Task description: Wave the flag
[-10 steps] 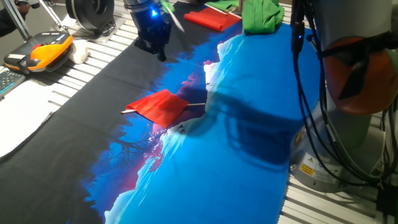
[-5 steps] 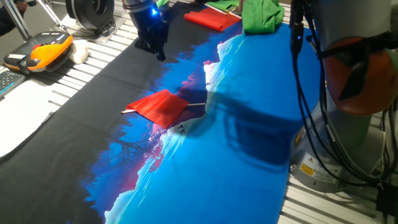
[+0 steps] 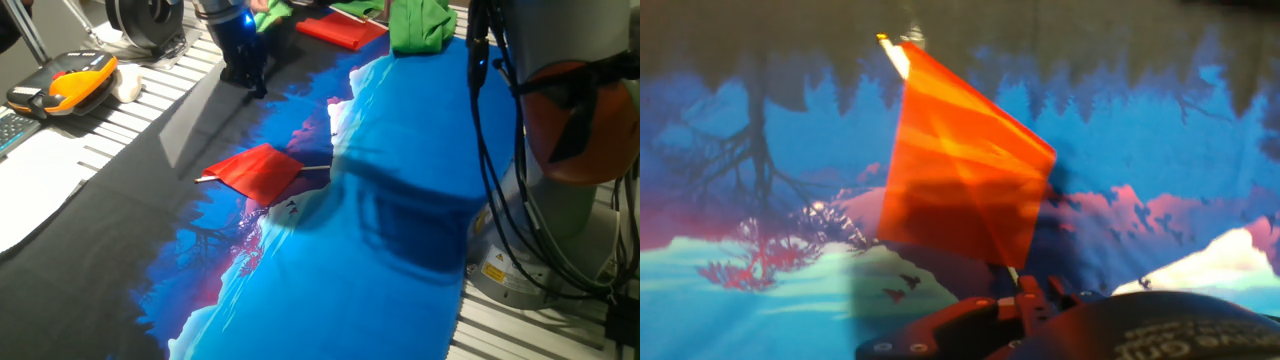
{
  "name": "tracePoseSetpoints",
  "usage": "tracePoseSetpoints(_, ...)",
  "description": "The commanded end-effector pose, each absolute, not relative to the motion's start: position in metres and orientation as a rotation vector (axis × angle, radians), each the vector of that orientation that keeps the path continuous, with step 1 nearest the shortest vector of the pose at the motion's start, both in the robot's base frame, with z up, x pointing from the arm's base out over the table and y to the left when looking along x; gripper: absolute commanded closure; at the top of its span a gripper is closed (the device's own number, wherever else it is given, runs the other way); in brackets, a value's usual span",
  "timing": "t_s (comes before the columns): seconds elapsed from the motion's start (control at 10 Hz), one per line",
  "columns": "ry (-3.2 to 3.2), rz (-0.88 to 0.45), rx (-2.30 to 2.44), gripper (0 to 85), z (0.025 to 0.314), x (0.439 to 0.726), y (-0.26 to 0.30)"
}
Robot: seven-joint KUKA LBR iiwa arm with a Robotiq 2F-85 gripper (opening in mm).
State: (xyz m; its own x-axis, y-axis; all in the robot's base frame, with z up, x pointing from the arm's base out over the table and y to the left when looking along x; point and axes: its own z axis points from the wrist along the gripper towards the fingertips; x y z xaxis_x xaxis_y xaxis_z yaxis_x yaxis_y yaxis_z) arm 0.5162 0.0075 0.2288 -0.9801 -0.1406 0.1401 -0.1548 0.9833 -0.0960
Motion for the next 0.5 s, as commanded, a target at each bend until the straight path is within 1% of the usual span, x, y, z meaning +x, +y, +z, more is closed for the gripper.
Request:
tracePoseSetpoints(0.0, -2.981, 0.176, 0.425, 68.0, 0.2288, 0.5161, 0.0079)
tracePoseSetpoints(0.2, -2.993, 0.18, 0.404, 68.0, 0.2288, 0.5161, 0.0079)
tracePoseSetpoints(0.3, -3.002, 0.182, 0.404, 51.0, 0.2288, 0.5161, 0.0079)
tracePoseSetpoints(0.4, -3.002, 0.186, 0.407, 51.0, 0.2288, 0.5161, 0.0079)
